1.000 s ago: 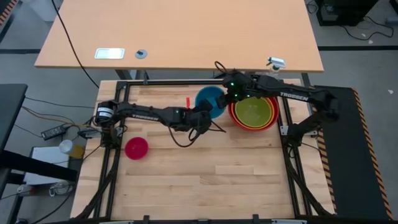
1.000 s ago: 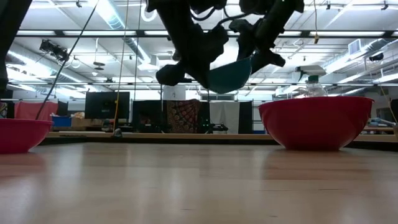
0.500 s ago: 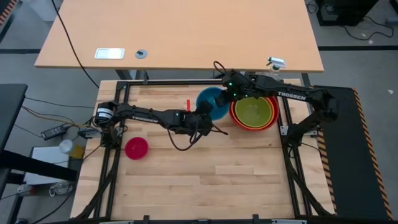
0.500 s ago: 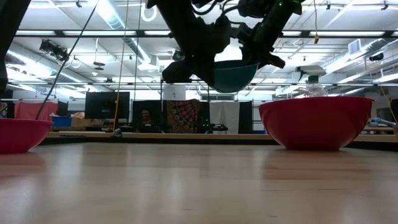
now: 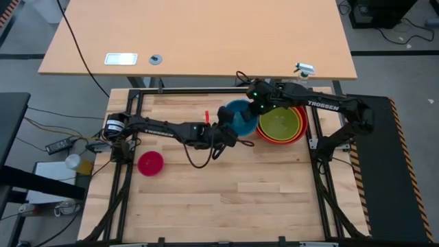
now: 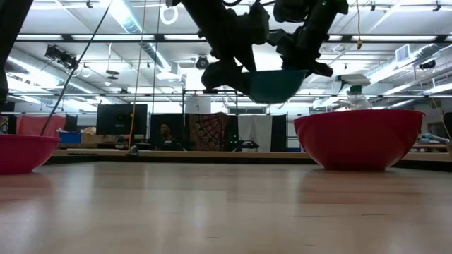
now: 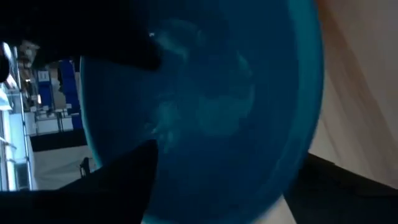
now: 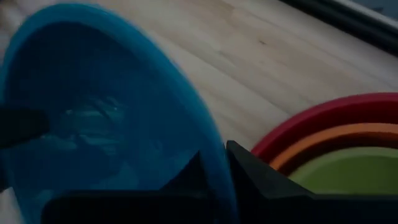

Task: Nest bowls inside each other
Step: Stack the blue bowl on the green bowl

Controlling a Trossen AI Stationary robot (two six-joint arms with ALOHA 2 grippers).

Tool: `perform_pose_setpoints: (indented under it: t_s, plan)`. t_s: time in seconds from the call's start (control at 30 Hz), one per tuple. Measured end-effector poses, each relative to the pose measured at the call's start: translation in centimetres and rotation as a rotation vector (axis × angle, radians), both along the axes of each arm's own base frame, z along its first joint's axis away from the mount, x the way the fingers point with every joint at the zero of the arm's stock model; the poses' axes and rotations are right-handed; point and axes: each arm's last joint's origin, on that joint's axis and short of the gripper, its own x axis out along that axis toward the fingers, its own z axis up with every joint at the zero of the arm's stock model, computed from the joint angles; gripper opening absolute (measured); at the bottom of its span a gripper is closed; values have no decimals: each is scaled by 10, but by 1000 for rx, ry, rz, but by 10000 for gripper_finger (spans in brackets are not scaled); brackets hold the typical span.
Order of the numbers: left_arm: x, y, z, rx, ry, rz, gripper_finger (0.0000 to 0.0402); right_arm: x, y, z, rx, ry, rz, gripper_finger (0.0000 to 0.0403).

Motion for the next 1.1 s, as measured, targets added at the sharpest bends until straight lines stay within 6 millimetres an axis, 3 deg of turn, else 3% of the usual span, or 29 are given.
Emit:
perform_pose_setpoints:
  t_s: [0.27, 0.5, 0.67, 0.8, 1.1]
  plan:
    - [-13, -9, 20, -121, -127, 38, 327, -29, -10, 13, -27, 61, -64, 41]
    - [-37, 6, 34, -250, -190, 206, 327, -76, -8, 29, -41, 208, -103, 41]
    - [-61, 15, 31, -539, -86, 284, 327, -109, -5, 36, -37, 330, -70, 41]
    - [-76, 18, 23, -761, 98, 299, 327, -126, -6, 21, -22, 397, -51, 41]
    - [-106, 13, 3, -884, 354, 249, 327, -137, -12, -41, 46, 404, -66, 41]
